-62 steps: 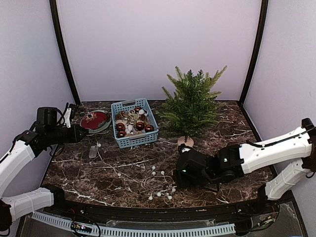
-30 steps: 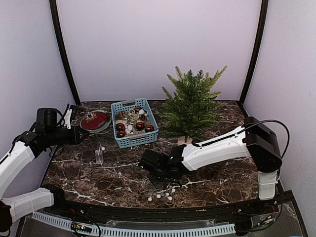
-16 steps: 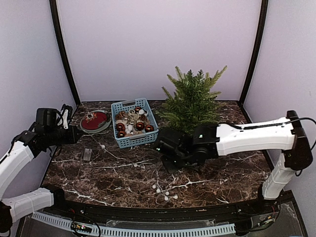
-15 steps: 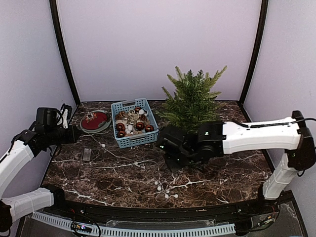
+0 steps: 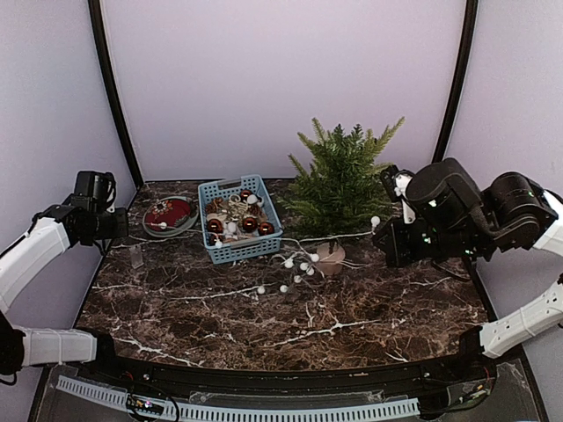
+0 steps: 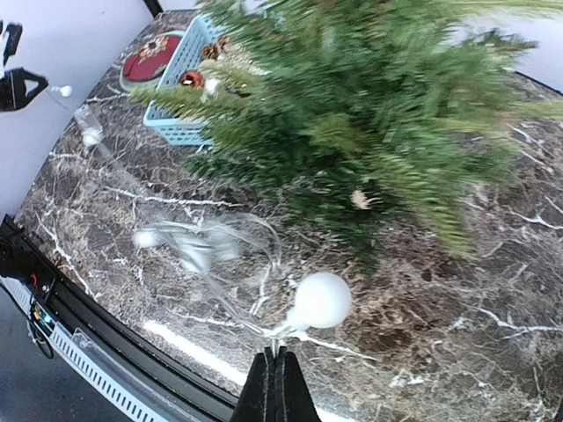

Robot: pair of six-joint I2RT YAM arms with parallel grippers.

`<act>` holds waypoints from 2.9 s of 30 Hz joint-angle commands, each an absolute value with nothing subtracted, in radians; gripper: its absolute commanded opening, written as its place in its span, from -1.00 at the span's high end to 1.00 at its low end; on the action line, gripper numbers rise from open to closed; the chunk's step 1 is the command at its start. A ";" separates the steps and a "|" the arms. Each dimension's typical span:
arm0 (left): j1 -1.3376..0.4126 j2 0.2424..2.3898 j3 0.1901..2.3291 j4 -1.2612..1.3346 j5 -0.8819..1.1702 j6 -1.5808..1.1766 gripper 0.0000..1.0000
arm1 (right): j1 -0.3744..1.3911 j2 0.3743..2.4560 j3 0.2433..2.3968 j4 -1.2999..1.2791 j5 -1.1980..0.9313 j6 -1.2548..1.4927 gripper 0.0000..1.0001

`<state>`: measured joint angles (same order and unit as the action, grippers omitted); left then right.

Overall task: Decorate the small christmas tree
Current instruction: Adjust the light string at the center of the board, then pass from the left arm to the right

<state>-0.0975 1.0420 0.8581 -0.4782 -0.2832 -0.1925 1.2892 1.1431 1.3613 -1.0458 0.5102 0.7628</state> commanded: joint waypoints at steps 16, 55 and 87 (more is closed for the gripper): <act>0.269 0.922 0.799 -0.476 -0.305 -0.214 1.00 | 0.953 1.052 1.225 -1.133 0.507 0.777 1.00; -0.091 0.788 0.854 -0.354 0.661 -0.085 1.00 | 1.338 1.416 1.162 -0.117 0.099 0.538 -0.48; -0.775 1.108 1.235 -0.462 0.513 -0.090 1.00 | 1.177 1.520 1.239 0.198 -0.284 0.442 -0.24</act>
<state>-0.7712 1.1233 1.2106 -0.4664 0.4870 -0.0895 1.1866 1.5520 1.2655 0.1593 -0.2607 0.4580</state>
